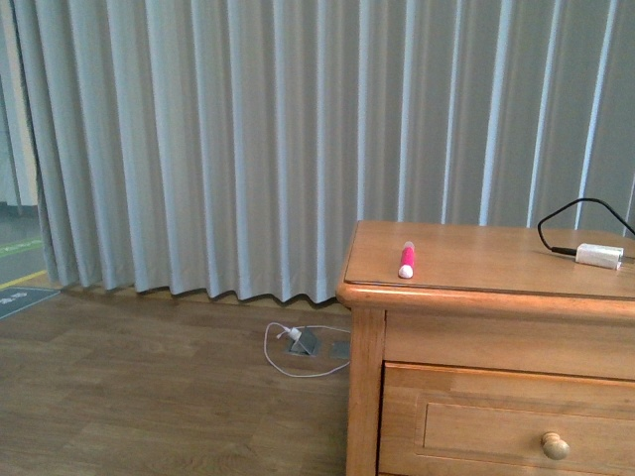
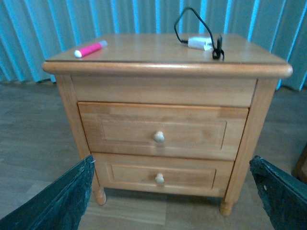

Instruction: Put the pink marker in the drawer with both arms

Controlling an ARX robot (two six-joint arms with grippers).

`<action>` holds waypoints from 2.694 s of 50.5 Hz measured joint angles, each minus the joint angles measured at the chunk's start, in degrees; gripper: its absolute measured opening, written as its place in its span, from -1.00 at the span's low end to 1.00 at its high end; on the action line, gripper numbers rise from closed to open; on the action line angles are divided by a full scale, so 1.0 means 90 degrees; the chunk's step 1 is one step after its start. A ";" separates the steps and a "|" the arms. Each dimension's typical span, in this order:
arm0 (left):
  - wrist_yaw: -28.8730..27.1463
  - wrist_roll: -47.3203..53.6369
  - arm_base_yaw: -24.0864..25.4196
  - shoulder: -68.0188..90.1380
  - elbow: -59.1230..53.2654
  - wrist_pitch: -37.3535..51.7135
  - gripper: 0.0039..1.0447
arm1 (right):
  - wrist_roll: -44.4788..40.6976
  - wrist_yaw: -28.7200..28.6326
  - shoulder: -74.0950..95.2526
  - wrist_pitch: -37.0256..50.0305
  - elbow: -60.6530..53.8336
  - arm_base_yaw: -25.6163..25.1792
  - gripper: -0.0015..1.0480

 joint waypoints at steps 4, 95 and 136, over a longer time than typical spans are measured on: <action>0.0000 0.0000 0.0000 0.0000 0.0000 0.0000 0.89 | 0.0539 0.0345 0.0398 -0.0828 0.0255 0.0163 0.84; 0.0000 0.0000 0.0000 0.0000 0.0000 0.0000 0.89 | 0.0274 0.1277 1.3721 0.5595 0.5911 0.0937 0.84; 0.0000 0.0000 0.0000 0.0000 0.0000 0.0000 0.89 | 0.0083 0.1285 1.4491 0.5659 0.6477 0.0551 0.24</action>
